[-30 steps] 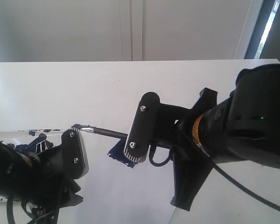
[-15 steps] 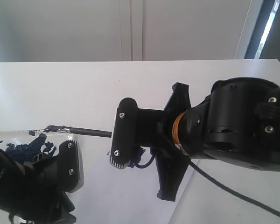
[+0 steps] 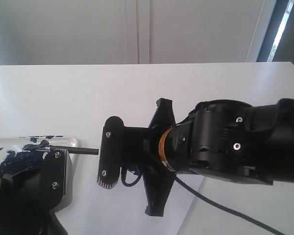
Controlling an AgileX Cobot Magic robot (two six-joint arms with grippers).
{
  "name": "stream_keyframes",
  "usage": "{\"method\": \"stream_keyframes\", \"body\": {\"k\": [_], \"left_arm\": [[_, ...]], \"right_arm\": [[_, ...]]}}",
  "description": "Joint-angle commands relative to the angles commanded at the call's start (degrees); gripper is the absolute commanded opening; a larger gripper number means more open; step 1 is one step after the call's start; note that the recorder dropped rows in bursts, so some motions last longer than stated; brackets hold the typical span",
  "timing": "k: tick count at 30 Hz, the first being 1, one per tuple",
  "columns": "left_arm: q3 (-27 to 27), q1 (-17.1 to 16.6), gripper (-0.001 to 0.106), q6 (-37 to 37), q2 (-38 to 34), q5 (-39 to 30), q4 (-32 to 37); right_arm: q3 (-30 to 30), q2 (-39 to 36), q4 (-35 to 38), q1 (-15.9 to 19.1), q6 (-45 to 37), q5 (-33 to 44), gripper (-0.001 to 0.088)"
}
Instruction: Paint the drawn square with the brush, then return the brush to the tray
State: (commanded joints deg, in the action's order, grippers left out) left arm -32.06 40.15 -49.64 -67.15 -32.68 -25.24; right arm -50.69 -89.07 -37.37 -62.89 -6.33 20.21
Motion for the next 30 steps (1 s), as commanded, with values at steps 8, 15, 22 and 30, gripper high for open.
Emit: {"method": "stream_keyframes", "body": {"k": [8,15,22,30], "left_arm": [[0.0,0.0,0.021,0.0,0.0,0.0,0.0],[0.0,0.0,0.021,0.0,0.0,0.1,0.0],[0.0,0.0,0.021,0.0,0.0,0.1,0.0],[0.0,0.0,0.021,0.0,0.0,-0.4,0.0]], "right_arm": [[0.0,-3.8,0.0,0.0,-2.6,-1.4,0.0000],[-0.1,-6.4,-0.2,0.0,-4.2,-3.1,0.0000],[-0.9,-6.5,-4.5,0.1,-1.9,-4.4,0.0000],[-6.1,-10.5,-5.2,0.1,1.0,2.4,0.0000]]}}
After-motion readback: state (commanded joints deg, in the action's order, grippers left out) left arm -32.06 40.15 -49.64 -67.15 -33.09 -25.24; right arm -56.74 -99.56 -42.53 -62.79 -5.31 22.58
